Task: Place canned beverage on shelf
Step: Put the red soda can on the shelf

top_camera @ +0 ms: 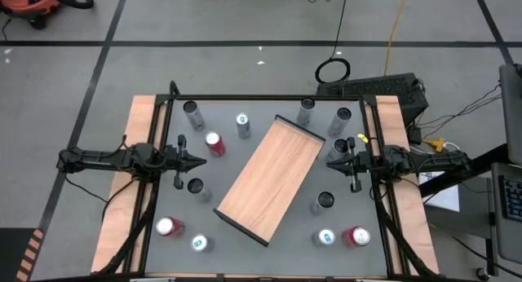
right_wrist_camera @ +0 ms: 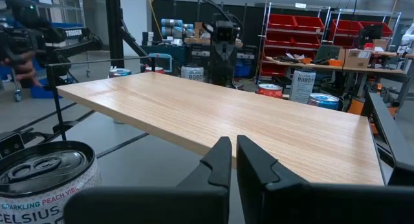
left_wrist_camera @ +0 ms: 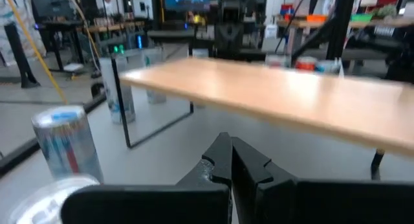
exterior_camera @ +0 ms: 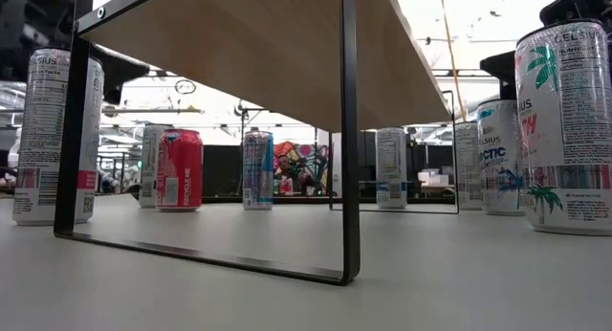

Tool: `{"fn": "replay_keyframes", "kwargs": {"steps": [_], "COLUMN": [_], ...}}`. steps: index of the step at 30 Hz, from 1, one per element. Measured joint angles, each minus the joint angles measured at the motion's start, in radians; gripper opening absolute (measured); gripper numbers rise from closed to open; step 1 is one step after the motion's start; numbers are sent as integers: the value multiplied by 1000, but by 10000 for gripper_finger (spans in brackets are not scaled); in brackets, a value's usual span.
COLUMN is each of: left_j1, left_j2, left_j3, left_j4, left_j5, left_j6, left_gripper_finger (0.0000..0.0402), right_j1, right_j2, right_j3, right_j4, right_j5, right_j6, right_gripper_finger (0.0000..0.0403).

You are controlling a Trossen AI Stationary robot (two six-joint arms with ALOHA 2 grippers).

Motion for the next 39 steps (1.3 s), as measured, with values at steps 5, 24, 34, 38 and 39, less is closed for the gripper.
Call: {"fn": "replay_keyframes", "kwargs": {"steps": [5,24,34,38,39], "left_j1": [0,0,0,0,0], "left_j2": [17,428,694,778,801], "left_j3": [83,760,1113,1197,1219], "left_j4": [-51,-325,-385,-388,-387], "left_j5": [-11,-67,-141,-162,-164], "left_j6": [0,51,52,51,51], "left_gripper_finger": [0,0,0,0,0], "right_j1": [0,0,0,0,0], "right_j2": [0,0,0,0,0], "right_j3": [0,0,0,0,0], "right_j4": [0,1,15,16,16], "right_j5": [0,0,1,1,1], "right_j6": [0,32,65,61,60], "right_gripper_finger": [0,0,0,0,0]}}
